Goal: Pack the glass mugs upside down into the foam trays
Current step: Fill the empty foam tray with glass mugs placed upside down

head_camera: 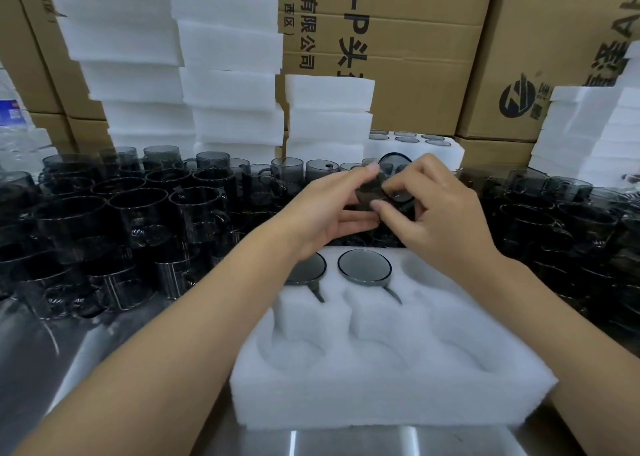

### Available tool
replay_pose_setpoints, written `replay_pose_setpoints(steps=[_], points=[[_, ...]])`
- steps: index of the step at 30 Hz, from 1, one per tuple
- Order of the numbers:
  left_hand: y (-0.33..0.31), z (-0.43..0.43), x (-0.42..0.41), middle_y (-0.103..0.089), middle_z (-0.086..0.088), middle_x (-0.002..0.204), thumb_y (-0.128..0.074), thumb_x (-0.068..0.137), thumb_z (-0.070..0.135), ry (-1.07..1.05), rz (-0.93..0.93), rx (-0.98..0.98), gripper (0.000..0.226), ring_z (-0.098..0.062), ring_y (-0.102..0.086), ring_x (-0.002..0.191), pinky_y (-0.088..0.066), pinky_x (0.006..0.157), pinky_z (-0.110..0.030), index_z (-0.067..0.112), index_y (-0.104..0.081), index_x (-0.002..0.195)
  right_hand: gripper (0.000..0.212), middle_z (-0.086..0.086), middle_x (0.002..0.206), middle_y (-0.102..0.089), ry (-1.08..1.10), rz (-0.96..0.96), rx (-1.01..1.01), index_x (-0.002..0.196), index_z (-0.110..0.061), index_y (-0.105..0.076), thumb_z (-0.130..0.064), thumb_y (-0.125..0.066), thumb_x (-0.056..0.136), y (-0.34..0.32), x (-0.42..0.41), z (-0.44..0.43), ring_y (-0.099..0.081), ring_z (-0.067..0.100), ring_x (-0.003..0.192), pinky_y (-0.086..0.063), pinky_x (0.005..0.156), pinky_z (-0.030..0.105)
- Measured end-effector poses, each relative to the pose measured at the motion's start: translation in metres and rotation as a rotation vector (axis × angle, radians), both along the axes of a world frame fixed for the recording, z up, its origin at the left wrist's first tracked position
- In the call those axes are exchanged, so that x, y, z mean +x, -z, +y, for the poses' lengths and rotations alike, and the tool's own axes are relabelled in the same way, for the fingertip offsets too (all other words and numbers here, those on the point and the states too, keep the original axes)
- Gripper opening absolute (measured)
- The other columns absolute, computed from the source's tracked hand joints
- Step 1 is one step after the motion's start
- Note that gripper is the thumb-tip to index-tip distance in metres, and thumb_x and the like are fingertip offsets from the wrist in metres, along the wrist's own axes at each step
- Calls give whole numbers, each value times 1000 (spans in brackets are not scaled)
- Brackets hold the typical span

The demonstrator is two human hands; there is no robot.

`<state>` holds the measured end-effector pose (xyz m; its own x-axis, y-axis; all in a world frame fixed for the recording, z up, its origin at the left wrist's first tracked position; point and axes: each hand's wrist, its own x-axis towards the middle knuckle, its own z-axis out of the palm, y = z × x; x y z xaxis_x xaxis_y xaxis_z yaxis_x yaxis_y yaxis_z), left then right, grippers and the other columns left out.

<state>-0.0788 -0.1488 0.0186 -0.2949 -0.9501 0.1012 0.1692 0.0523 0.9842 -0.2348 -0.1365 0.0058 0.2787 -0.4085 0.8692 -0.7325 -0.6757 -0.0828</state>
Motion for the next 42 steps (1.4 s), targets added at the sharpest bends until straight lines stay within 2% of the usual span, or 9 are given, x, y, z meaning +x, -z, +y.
replay_pose_setpoints(steps=[5,9,15,20,25,30,32,38,42], points=[[1,1,6,-67,0,74,-54,92,34,38,54,57,25,-13,-65,58,-56,66,-25,15,-64,103,23,-1,91,-54,-123,-28,28,96,-12,-67,-23,-71,76,2,0,1,-39,2,51,-42,51,25],[2,0,8,-71,-5,88,-49,90,38,25,40,64,27,-13,-64,63,-54,67,-23,17,-66,90,53,-18,106,-42,-131,-119,35,119,-29,-47,-39,-68,72,-1,-1,2,-47,4,61,-37,56,10],[1,1,10,-73,-10,87,-50,90,35,23,100,74,25,-14,-63,62,-52,59,-21,14,-64,90,61,-16,113,-39,-64,-136,109,124,-24,-49,-50,-67,72,1,-2,0,-50,4,70,-40,59,20],[0,1,11,-72,-11,82,-49,91,35,39,124,70,29,-14,-62,56,-53,57,-23,9,-62,98,60,-17,110,-39,-79,-117,125,122,-25,-52,-57,-62,72,0,-2,0,-51,6,69,-37,59,17],[2,-1,10,-69,-15,92,-53,91,39,23,108,70,34,-16,-63,61,-55,61,-26,9,-64,101,57,-16,110,-41,-74,-119,138,124,-23,-52,-51,-65,75,1,-3,-3,-52,7,70,-37,59,17],[3,-2,11,-71,-6,82,-67,73,44,50,84,36,27,-18,-67,65,-56,63,-26,19,-78,72,48,-15,110,-41,-84,-147,164,127,-21,-50,-37,-60,83,4,-3,-6,-54,7,74,-34,59,15],[3,-2,11,-72,-4,81,-67,68,44,65,76,25,28,-18,-69,67,-56,63,-26,20,-75,79,46,-14,111,-41,-96,-156,176,127,-21,-50,-34,-58,84,4,-4,-6,-54,8,76,-33,59,15],[4,-1,12,-71,0,83,-50,89,31,72,42,30,20,-15,-66,65,-53,66,-25,18,-63,95,44,-12,112,-42,-124,-108,162,126,-18,-51,-26,-58,82,3,-3,-4,-47,1,83,-37,66,17],[4,-2,12,-69,-4,100,-47,87,28,76,48,39,23,-14,-63,67,-50,72,-27,17,-61,103,47,-11,113,-41,-151,-90,178,126,-18,-51,-24,-60,81,2,-3,-3,-47,0,84,-38,65,19]])
